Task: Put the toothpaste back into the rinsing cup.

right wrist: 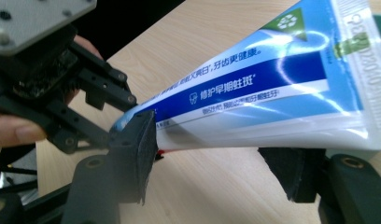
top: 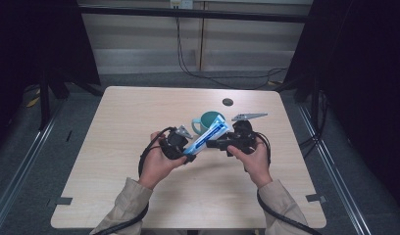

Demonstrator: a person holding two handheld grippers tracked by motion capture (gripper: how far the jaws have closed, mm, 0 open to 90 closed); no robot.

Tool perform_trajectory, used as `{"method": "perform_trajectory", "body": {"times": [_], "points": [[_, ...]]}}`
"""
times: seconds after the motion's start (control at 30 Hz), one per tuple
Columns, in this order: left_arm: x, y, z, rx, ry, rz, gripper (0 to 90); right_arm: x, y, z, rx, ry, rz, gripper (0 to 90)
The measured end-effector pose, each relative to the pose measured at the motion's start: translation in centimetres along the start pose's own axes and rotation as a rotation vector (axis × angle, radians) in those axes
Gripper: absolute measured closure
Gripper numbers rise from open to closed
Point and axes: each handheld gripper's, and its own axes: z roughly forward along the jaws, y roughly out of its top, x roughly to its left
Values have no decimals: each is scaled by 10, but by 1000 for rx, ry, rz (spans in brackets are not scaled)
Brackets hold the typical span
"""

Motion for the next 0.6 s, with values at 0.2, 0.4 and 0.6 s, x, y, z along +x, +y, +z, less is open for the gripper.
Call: {"method": "perform_trajectory", "body": {"times": [0.2,0.4,0.6], "points": [[-6,2,4,19,10,9,715,-5,0,1,-55,19,91,419],[-10,8,7,26,25,29,698,-16,-3,-7,-135,95,206,625],[-17,11,19,-16,6,53,624,-11,3,-15,-178,129,196,753]]}}
